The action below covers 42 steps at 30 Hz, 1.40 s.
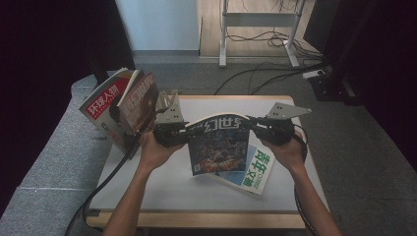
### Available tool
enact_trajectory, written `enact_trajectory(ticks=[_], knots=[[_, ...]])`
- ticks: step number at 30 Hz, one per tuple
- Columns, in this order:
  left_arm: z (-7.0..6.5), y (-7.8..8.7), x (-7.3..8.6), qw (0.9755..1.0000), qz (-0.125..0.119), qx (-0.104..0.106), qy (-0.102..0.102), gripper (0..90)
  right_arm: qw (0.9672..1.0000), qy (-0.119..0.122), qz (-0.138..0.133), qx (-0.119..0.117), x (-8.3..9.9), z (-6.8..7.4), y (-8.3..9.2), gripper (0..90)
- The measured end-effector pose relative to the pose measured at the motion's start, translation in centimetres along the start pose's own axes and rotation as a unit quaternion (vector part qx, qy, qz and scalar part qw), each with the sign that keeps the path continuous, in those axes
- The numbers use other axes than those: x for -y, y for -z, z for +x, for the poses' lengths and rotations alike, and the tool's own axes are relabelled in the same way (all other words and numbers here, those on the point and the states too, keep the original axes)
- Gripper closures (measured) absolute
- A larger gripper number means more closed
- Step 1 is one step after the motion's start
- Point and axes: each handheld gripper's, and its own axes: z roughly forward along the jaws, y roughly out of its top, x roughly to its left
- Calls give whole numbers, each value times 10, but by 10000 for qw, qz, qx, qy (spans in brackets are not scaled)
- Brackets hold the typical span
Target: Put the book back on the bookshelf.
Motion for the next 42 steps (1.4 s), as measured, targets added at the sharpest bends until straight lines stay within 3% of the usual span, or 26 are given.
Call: enact_trajectory(ticks=[7, 13, 23, 30, 35, 42], knots=[[1, 0, 0, 10000, 12, 58, 28, 814, 10000, 0, 0, -89, 3, -2, 3, 759], [3, 1, 1, 9998, -20, 174, 42, 817, 9998, -59, 176, 75, 13, -9, 6, 729], [3, -2, 0, 10000, 0, 75, 9, 815, 9977, -388, 312, 462, 45, -26, 19, 604], [4, -2, -1, 9999, 22, 71, 89, 817, 9929, -664, 447, 875, 68, -37, 31, 450], [3, -1, -1, 9999, 41, 88, 89, 817, 9871, -742, 662, 1252, 88, -42, 35, 348], [4, 0, -2, 9998, 113, 134, 71, 816, 9805, -847, 939, 1505, 111, -44, 39, 251]])
